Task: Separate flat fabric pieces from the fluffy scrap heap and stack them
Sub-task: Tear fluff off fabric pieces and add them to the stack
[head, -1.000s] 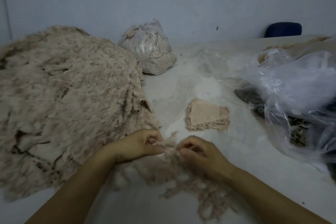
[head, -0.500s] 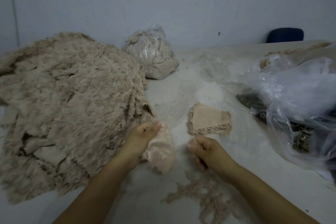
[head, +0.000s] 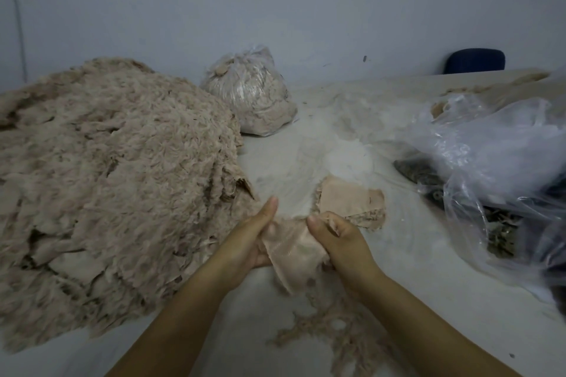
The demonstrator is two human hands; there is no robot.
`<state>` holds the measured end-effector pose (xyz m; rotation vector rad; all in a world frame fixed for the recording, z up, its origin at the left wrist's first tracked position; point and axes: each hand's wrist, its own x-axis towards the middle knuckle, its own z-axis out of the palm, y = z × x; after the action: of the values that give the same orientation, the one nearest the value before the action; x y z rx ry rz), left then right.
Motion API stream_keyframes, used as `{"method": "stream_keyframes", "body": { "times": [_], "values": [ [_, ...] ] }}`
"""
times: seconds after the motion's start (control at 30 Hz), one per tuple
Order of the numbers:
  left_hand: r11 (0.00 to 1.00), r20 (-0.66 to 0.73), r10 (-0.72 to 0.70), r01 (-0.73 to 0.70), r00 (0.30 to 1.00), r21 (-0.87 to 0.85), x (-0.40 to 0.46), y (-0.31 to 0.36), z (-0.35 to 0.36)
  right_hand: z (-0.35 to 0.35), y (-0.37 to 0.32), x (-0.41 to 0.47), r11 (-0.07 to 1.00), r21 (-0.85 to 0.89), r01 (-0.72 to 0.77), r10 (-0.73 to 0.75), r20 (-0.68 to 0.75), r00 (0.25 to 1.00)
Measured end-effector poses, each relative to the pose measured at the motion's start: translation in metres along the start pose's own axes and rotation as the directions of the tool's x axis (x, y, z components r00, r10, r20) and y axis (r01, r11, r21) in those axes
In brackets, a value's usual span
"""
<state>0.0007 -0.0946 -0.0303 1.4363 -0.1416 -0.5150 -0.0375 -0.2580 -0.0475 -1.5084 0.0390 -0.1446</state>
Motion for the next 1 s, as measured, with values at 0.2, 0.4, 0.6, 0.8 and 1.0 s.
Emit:
{"method": "stream_keyframes", "body": {
  "times": [0.2, 0.4, 0.6, 0.8, 1.0],
  "values": [
    [0.982, -0.043, 0.119, -0.112, 0.992, 0.151, 0.001, -0.006, 0.025, 0.000, 0.005, 0.004, 0.997, -0.076, 0.008, -0.019, -0.148, 0.989],
    [0.994, -0.206, 0.110, -0.105, 0.972, 0.035, 0.005, -0.002, 0.027, -0.006, 0.010, 0.000, 0.972, 0.066, -0.223, 0.231, -0.144, 0.962],
    [0.996, -0.277, 0.083, -0.090, 0.957, -0.013, 0.006, -0.005, 0.026, 0.004, 0.007, -0.010, 0.989, 0.044, -0.142, 0.144, -0.055, 0.988],
    [0.973, -0.336, 0.178, -0.113, 0.925, 0.202, 0.012, -0.013, 0.021, 0.000, 0.007, -0.012, 0.993, -0.029, -0.113, 0.107, -0.175, 0.979],
    [0.940, -0.529, 0.231, -0.048, 0.816, 0.337, 0.017, -0.019, -0.002, -0.010, 0.003, -0.008, 0.989, 0.124, -0.081, 0.117, -0.324, 0.939]
  ]
}}
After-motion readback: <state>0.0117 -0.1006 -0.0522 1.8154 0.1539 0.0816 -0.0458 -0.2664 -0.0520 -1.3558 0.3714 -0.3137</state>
